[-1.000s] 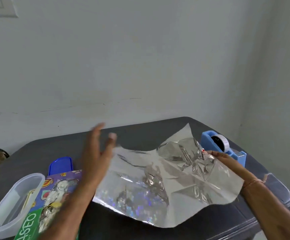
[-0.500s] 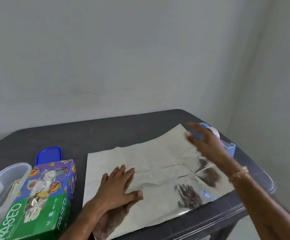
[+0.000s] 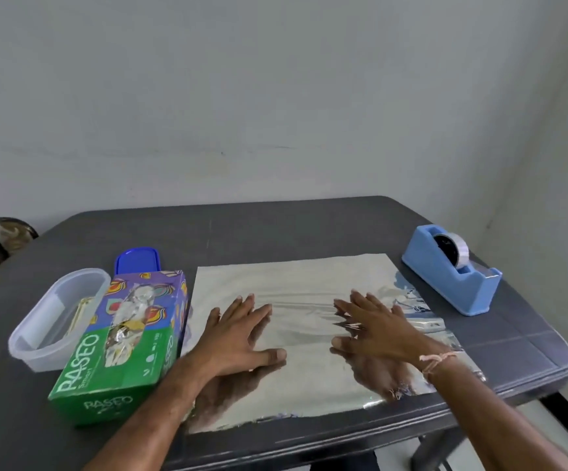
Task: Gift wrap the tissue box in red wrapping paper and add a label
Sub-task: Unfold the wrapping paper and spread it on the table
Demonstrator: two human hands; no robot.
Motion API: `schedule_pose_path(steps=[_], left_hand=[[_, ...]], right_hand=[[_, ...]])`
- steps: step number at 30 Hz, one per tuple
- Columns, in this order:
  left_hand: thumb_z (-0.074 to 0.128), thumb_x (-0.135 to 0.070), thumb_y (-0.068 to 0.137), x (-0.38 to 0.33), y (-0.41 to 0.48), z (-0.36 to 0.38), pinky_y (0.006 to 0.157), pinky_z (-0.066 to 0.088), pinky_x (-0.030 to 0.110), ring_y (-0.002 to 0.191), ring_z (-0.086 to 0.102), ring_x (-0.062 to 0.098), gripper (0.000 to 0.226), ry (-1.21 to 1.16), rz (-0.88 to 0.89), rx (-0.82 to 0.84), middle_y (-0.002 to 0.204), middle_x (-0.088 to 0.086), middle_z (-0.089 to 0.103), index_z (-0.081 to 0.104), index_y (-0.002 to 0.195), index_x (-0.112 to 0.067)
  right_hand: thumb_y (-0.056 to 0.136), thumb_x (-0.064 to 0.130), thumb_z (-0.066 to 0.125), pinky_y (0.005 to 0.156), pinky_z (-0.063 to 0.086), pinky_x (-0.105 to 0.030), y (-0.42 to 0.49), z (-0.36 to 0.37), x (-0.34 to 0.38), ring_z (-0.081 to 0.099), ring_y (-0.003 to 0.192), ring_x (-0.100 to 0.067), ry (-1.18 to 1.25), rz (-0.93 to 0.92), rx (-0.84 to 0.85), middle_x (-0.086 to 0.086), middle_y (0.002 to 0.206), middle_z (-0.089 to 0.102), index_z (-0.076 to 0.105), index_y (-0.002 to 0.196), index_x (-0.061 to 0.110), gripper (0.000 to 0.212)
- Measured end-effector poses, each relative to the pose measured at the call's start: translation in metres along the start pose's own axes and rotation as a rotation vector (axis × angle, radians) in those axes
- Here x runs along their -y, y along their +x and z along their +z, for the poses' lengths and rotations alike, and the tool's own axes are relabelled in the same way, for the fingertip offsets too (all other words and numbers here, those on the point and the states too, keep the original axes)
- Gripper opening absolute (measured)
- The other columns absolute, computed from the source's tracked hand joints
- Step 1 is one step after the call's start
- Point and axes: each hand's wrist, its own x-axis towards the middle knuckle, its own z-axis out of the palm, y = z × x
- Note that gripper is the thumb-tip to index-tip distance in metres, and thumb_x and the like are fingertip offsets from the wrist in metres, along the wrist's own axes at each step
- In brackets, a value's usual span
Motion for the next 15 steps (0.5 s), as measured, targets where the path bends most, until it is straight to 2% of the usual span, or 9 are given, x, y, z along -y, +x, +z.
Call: schedule_pose_path(steps=[4, 7, 10, 13, 15], left_hand=[[0.03, -0.102, 0.055, 0.002, -0.002, -0.001, 0.126, -0.007, 0.052, 0.157, -0.015, 0.011, 0.123, 0.001, -0.001, 0.011, 0.171, -0.011, -0.013, 0.003, 0.161, -0.046], [0.035, -0.102, 0.056, 0.005, -0.004, -0.004, 0.126, -0.008, 0.051, 0.157, -0.016, 0.01, 0.124, -0.017, 0.001, 0.029, 0.171, -0.011, -0.013, 0.002, 0.161, -0.046], [0.029, -0.107, 0.047, 0.009, -0.004, -0.007, 0.125, -0.007, 0.05, 0.156, -0.015, 0.008, 0.132, -0.019, 0.003, 0.031, 0.171, -0.012, -0.013, 0.002, 0.161, -0.046], [0.026, -0.109, 0.043, 0.008, -0.006, -0.007, 0.126, -0.006, 0.049, 0.157, -0.014, 0.009, 0.136, -0.056, -0.004, -0.004, 0.171, -0.011, -0.011, 0.004, 0.161, -0.046], [0.023, -0.111, 0.043, 0.0, -0.013, -0.011, 0.127, -0.002, 0.047, 0.158, -0.01, 0.011, 0.137, -0.113, 0.019, -0.086, 0.172, -0.007, -0.007, 0.008, 0.162, -0.044]], right_hand=[[0.063, 0.1, 0.025, 0.122, -0.003, -0.065, -0.002, 0.0, 0.001, -0.009, 0.159, -0.024, -0.006, 0.008, 0.001, 0.007, 0.172, -0.01, 0.006, 0.16, 0.049, 0.111], [0.067, 0.099, 0.032, 0.122, -0.003, -0.066, -0.002, 0.0, 0.003, -0.009, 0.159, -0.025, 0.017, 0.001, -0.008, 0.003, 0.172, -0.01, 0.007, 0.16, 0.047, 0.11], [0.047, 0.108, 0.017, 0.121, -0.003, -0.066, -0.002, 0.0, 0.005, -0.009, 0.159, -0.026, 0.024, -0.003, 0.011, 0.003, 0.172, -0.011, 0.005, 0.161, 0.046, 0.13], [0.054, 0.101, 0.024, 0.121, -0.004, -0.066, -0.003, 0.0, 0.009, -0.01, 0.159, -0.026, 0.035, 0.01, 0.005, 0.004, 0.172, -0.012, 0.005, 0.161, 0.044, 0.123], [0.062, 0.095, 0.03, 0.121, -0.005, -0.065, -0.005, -0.002, 0.016, -0.011, 0.158, -0.026, 0.05, -0.001, -0.028, 0.003, 0.171, -0.012, 0.005, 0.162, 0.041, 0.116]])
